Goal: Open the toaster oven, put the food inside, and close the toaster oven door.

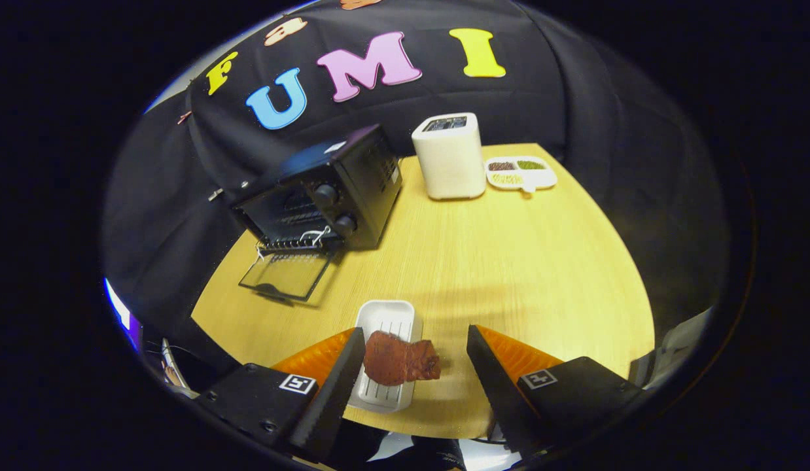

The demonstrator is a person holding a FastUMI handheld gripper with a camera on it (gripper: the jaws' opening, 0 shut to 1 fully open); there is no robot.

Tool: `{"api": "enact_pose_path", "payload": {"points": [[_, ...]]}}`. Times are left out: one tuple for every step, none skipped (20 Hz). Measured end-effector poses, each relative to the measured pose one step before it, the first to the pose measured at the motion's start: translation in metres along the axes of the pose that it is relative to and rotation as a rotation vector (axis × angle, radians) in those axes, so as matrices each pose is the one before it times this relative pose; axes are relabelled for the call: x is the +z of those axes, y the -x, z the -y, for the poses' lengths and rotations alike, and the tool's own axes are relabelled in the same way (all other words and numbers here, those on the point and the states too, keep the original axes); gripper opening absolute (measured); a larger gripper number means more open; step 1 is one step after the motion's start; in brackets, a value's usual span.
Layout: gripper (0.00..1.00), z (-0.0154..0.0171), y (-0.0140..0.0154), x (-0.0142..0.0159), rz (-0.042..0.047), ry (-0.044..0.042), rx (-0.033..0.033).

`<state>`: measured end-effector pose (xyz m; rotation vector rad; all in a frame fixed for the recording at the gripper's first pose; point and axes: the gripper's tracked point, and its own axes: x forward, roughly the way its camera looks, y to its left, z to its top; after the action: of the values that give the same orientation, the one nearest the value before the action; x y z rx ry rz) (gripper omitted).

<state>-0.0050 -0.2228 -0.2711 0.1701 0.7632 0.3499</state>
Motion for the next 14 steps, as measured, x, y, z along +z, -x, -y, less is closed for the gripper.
{"api": "enact_pose_path", "payload": {"points": [[0.97, -0.00212, -0.00313, -0.00579, -0.0221, -0.00616, 0.01759], [0.96, -0.00068, -0.00081, -0.00574, -0.01918, -0.00824, 0.01666], [0.94, 0.00014, -0.00427, -0.00426, -0.01271, -0.01199, 0.01206], [0.84, 0.00422, -0.00235, -0.00212, -0.00581, -0.01148, 0.00696], [0.81, 0.00268, -0.00174, -0.00068, -0.0077, -0.01724, 0.00419], [0.76, 0.00114, -0.00023, -0.0012, -0.01194, -0.02176, 0.00495], [0.72, -0.00215, -0.00169, -0.00235, -0.00521, -0.0239, 0.01376], [0.69, -0.00054, -0.00232, -0.00157, -0.00916, -0.01764, 0.01065], [0.63, 0.00045, -0.00109, -0.00035, 0.00091, -0.01146, 0.00022], [0.56, 0.00516, 0.00086, 0.00071, 0.00422, -0.00352, -0.01324], [0.5, 0.00275, -0.00382, -0.00056, 0.00027, -0.00748, -0.00473], [0.41, -0.00062, 0.00136, 0.00074, -0.00741, -0.01876, 0.00582], [0.39, -0.00083, -0.00099, -0.00107, -0.01505, -0.01534, 0.00958], [0.39, 0.00065, 0.00021, -0.00042, -0.00354, -0.01651, 0.00648]]}}
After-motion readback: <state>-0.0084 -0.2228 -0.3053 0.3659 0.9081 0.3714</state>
